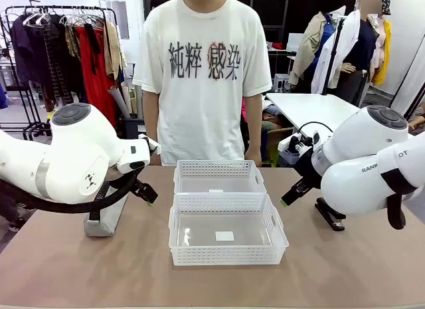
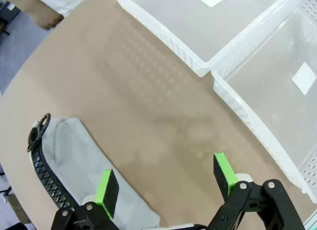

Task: Distribute items into two baskets.
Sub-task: Pick up the Pencil pouch that the person points to.

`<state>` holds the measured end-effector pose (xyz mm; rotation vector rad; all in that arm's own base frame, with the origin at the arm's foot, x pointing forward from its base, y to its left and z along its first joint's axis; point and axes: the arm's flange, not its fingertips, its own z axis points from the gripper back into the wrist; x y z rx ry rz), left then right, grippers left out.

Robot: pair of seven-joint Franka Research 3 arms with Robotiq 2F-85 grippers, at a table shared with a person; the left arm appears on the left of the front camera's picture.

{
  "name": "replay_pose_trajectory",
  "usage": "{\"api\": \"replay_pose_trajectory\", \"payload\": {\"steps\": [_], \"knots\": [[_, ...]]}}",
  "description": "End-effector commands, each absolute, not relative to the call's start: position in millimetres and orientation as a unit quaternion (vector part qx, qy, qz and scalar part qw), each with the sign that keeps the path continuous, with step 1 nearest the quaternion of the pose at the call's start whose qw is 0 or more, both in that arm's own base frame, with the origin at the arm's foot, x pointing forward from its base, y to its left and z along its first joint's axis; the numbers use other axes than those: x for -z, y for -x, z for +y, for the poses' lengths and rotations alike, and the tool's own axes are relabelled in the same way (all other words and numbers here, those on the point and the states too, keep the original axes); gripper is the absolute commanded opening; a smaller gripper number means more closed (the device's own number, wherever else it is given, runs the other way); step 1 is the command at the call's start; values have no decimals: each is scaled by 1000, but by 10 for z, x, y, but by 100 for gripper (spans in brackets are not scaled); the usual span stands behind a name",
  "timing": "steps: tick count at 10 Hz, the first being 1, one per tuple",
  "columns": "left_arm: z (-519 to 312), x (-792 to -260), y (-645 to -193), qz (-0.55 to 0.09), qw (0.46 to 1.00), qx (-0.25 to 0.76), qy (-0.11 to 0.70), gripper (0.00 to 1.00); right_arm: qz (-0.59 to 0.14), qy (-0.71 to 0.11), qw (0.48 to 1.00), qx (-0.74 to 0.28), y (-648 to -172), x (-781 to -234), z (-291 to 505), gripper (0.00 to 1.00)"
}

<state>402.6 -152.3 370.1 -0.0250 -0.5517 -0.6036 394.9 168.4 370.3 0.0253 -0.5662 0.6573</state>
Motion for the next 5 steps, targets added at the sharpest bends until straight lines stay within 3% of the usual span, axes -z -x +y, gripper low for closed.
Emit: {"api": "replay_pose_trajectory", "payload": {"steps": [1, 5], "knots": [[-1523, -3703, -4025, -268, 917, 293, 12, 100, -274, -12, 907, -318, -3949, -3703, 1684, 100], [-1523, -3703, -4025, -268, 917, 293, 12, 100, -274, -12, 907, -318, -3949, -3703, 1684, 100]]}}
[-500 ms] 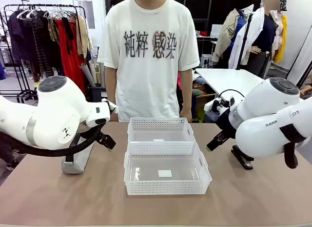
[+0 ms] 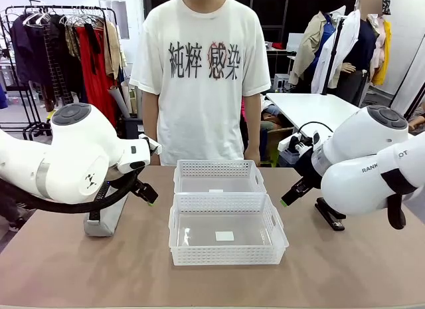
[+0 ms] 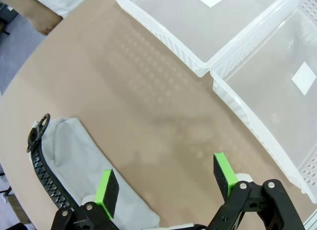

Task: Distribute items into two baskets.
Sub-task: Pick up the Pencil pouch that the person points to.

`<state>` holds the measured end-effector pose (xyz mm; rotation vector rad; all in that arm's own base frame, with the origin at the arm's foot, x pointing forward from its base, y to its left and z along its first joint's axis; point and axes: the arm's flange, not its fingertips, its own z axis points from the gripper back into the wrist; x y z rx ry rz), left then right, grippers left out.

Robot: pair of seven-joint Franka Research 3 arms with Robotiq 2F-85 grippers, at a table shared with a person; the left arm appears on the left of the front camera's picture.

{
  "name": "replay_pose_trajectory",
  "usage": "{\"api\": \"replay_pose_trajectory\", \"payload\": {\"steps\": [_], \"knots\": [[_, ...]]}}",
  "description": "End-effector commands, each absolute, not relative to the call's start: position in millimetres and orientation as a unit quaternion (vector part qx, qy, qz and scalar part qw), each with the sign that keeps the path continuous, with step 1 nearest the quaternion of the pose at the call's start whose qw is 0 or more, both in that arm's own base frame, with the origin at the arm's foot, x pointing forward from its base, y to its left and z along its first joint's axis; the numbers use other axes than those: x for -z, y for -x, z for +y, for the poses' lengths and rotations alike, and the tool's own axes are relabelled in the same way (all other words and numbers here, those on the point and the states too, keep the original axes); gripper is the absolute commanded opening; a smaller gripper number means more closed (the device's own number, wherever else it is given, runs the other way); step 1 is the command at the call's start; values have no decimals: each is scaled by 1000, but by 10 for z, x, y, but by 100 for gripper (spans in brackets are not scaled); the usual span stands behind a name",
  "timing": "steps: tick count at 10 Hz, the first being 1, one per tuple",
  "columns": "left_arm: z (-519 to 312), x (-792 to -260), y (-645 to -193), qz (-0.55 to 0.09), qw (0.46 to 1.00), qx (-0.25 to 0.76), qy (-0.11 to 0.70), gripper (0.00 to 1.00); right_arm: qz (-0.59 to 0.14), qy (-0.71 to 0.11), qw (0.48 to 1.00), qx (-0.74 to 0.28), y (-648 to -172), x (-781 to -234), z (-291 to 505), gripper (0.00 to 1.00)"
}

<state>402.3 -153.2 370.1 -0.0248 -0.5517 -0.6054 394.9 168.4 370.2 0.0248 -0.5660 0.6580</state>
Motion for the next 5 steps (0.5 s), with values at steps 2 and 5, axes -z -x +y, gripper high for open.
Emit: {"api": "replay_pose_trajectory", "payload": {"steps": [2, 5], "knots": [[-1523, -3703, -4025, -268, 917, 293, 12, 100, -274, -12, 907, -318, -3949, -3703, 1684, 100], [-1523, -3703, -4025, -268, 917, 293, 12, 100, -274, -12, 907, -318, -3949, -3703, 1684, 100]]}}
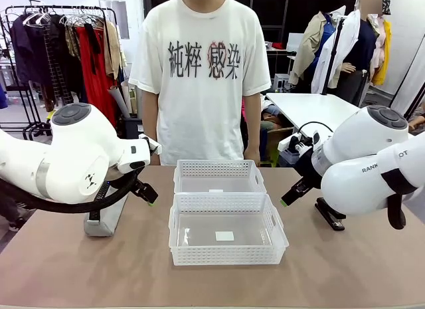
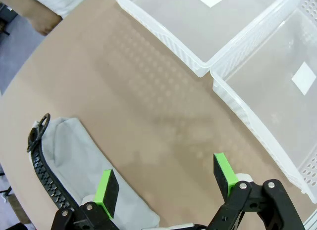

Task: Distribute items into two baskets.
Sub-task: Pick up the Pencil pouch that the person points to.

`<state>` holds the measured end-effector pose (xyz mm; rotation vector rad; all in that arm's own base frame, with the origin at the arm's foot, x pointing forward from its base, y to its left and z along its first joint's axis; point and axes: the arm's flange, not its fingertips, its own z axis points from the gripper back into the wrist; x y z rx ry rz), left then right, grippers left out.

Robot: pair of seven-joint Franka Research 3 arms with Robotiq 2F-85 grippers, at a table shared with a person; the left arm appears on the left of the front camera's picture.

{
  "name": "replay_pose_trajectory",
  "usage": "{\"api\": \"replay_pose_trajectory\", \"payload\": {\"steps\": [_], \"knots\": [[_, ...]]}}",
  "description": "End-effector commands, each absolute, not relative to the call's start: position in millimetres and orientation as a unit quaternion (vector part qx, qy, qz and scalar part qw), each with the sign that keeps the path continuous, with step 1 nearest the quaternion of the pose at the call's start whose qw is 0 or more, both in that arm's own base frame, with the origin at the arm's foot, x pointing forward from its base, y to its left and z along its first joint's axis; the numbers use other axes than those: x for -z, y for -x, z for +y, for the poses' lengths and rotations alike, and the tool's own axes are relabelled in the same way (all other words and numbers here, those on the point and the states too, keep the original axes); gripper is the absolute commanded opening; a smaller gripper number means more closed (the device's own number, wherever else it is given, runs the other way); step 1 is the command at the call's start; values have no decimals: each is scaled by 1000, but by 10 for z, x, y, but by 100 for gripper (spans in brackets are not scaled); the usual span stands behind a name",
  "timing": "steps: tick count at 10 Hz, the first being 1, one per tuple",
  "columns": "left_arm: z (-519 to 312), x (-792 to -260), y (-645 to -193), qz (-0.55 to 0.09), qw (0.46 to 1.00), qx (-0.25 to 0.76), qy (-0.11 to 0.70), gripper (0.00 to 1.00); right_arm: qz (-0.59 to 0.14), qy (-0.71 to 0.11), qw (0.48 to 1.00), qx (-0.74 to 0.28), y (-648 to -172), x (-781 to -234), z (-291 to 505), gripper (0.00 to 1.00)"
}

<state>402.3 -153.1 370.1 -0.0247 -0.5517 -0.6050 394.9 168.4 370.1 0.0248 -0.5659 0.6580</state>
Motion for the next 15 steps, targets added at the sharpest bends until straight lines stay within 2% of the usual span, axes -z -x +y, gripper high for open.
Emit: {"api": "replay_pose_trajectory", "payload": {"steps": [1, 10, 13, 15], "knots": [[-1523, -3703, -4025, -268, 917, 293, 12, 100, -274, -12, 907, -318, -3949, -3703, 1684, 100], [-1531, -3701, -4023, -268, 917, 294, 12, 100, -274, -12, 907, -319, -3949, -3701, 1684, 100], [-1534, -3935, -3991, -214, 938, 272, 25, 100, -276, -52, 910, -303, -4040, -3920, 1721, 100], [-1506, -4166, -4000, -213, 942, 252, 53, 100, -269, -90, 914, -292, -4115, -4038, 1750, 100]]}}
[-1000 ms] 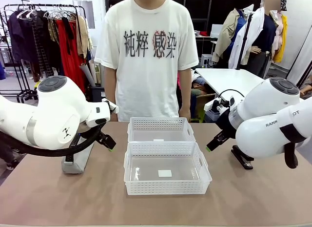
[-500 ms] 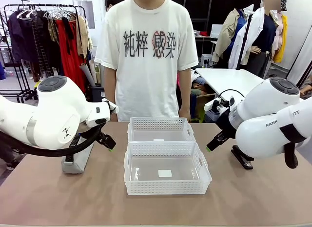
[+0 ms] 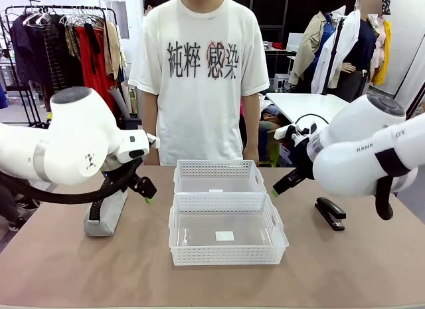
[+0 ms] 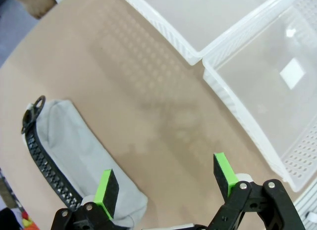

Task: Distribute items into two baskets.
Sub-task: Pick up the Pencil pouch that the person points to.

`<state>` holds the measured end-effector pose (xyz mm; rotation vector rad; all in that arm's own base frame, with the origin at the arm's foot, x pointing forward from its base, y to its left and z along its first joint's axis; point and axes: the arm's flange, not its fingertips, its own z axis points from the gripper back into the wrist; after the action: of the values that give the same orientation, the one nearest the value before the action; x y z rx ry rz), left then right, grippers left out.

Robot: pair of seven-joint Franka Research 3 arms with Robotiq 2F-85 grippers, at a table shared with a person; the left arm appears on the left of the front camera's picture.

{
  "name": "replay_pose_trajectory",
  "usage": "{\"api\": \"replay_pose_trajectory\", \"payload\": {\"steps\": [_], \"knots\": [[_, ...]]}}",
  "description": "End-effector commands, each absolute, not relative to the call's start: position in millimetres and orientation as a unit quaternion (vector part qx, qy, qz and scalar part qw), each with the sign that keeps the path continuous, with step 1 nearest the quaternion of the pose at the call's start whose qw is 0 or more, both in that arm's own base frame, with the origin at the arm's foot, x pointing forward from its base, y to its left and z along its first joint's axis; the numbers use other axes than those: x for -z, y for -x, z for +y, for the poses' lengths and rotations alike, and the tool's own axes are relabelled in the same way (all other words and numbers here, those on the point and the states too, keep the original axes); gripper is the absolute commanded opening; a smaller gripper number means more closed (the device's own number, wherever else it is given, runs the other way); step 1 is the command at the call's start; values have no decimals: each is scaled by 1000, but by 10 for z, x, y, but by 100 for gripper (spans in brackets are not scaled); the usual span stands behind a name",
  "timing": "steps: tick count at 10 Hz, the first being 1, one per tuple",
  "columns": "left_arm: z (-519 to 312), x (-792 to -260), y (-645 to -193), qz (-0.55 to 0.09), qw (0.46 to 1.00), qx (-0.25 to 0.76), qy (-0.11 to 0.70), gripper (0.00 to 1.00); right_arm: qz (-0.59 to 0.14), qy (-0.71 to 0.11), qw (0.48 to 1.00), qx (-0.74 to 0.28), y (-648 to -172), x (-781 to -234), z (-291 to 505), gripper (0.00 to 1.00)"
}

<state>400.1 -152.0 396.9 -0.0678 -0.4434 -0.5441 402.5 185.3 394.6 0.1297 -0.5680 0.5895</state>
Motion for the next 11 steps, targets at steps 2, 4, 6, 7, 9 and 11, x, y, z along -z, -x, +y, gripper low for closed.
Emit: {"api": "replay_pose_trajectory", "payload": {"steps": [2, 4, 6, 7, 9, 11], "knots": [[-1537, -4457, -4125, -212, 951, 209, 89, 100, -234, -151, 923, -266, -4225, -4219, 1749, 100], [-1510, -4693, -4147, -209, 946, 186, 162, 100, -227, -203, 921, -245, -4313, -4377, 1709, 100], [-1500, -4795, -4151, -195, 936, 190, 221, 100, -216, -273, 913, -211, -4382, -4460, 1629, 100], [-1505, -4818, -4155, -191, 934, 187, 237, 100, -214, -300, 909, -197, -4403, -4470, 1599, 100], [-1486, -4751, -4107, -222, 935, 208, 184, 100, -242, -232, 915, -224, -4376, -4410, 1606, 100], [-1582, -4856, -4121, -196, 937, 180, 226, 100, -214, -287, 914, -190, -4325, -4559, 1630, 100]]}}
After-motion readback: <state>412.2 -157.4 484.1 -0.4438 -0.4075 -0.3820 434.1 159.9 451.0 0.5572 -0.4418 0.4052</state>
